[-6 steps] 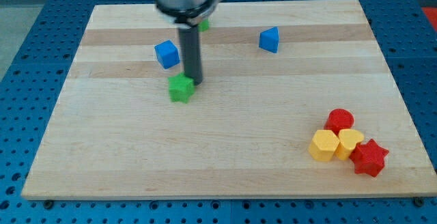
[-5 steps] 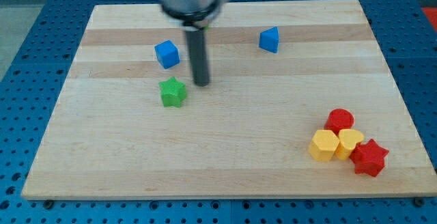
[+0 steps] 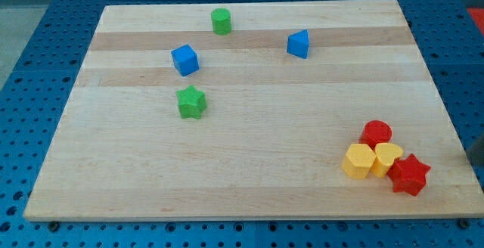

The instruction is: Point at the red star

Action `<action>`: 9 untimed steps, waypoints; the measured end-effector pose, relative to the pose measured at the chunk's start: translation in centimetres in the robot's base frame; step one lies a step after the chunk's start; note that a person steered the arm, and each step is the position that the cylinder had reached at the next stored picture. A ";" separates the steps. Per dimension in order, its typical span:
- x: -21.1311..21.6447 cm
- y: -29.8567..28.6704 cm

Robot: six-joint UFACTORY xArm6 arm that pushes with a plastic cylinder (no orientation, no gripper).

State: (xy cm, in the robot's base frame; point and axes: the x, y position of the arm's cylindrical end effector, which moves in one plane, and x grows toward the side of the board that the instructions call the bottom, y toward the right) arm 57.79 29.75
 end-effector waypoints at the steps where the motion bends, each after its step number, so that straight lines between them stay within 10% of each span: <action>1: 3.8 -3.3; 7: -8.6 -13.6; 9: -3.8 -5.7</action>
State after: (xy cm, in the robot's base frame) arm 54.04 24.02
